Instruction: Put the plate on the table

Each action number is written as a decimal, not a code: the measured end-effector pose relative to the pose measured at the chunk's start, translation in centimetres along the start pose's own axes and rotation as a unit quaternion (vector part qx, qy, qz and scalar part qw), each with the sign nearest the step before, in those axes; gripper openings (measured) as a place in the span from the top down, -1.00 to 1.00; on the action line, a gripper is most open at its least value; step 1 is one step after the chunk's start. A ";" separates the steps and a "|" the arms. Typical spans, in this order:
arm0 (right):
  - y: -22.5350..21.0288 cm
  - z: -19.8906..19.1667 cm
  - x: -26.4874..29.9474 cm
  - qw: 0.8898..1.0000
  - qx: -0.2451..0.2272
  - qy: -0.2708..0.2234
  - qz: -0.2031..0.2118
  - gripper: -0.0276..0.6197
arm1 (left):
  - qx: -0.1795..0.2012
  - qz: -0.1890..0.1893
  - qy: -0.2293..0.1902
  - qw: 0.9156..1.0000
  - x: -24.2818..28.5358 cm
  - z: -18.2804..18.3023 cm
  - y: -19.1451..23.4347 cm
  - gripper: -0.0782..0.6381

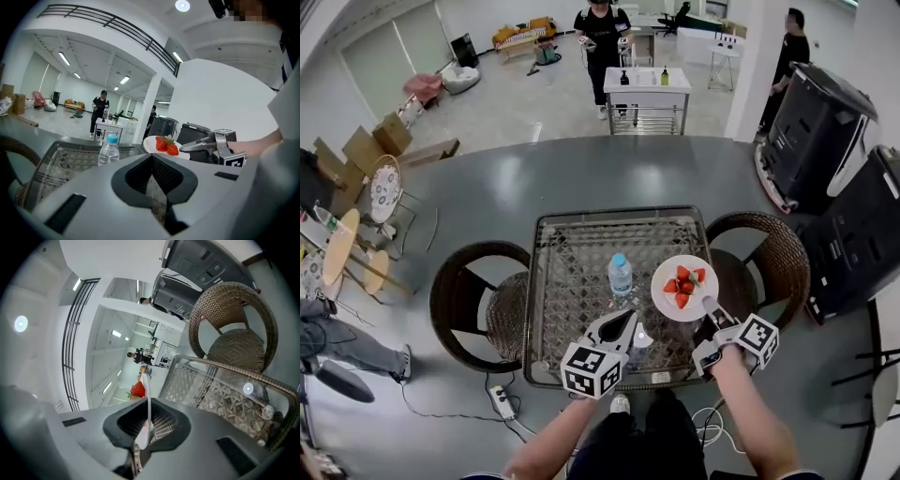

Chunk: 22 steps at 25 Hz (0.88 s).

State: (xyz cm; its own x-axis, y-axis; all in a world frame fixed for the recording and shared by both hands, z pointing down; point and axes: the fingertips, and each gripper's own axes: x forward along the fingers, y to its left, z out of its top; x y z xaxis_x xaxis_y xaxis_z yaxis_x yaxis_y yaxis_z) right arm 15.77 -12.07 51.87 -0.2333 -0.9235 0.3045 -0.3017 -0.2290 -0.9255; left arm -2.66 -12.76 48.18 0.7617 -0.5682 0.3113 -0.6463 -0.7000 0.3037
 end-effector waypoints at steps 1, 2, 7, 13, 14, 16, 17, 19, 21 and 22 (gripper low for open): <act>-0.4 0.3 0.8 1.000 -0.001 0.009 -0.001 0.87 | -0.002 0.006 0.001 1.000 0.6 -0.2 0.2 0.76; -0.8 0.5 1.7 1.000 0.001 0.018 0.001 0.87 | -0.004 0.013 0.002 1.000 1.1 -0.4 0.4 0.76; -3.6 2.0 5.7 0.998 0.000 0.058 -0.010 0.87 | -0.015 0.044 0.008 0.999 3.9 -1.5 1.0 0.76; -6.2 3.0 10.9 0.995 -0.012 0.096 -0.020 0.87 | -0.026 0.075 0.019 0.997 6.4 -2.8 2.3 0.76; -6.6 3.0 11.7 0.995 -0.011 0.101 -0.021 0.87 | -0.028 0.080 0.021 0.996 6.7 -2.9 2.5 0.76; -7.2 2.9 13.1 0.994 -0.010 0.111 -0.021 0.87 | -0.032 0.089 0.025 0.995 7.0 -3.2 2.8 0.76; -7.5 2.9 13.7 0.993 -0.009 0.116 -0.022 0.87 | -0.034 0.093 0.026 0.995 7.2 -3.4 2.9 0.76; -8.3 2.8 14.8 0.992 -0.008 0.125 -0.025 0.87 | -0.038 0.100 0.029 0.994 7.6 -3.7 3.1 0.76; -9.1 2.6 16.1 0.991 -0.008 0.133 -0.031 0.87 | -0.040 0.107 0.034 0.993 8.0 -4.2 3.4 0.76; -9.6 2.4 16.6 0.990 -0.009 0.137 -0.034 0.87 | -0.041 0.110 0.037 0.992 8.2 -4.4 3.6 0.76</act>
State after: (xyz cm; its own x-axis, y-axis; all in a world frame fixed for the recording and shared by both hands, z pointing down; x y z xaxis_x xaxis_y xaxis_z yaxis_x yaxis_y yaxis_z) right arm 17.02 -25.98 65.26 -0.4531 -0.7870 0.4187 -0.3408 -0.2811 -0.8971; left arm 1.05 -18.01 55.73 0.5981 -0.6685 0.4420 -0.8006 -0.5234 0.2918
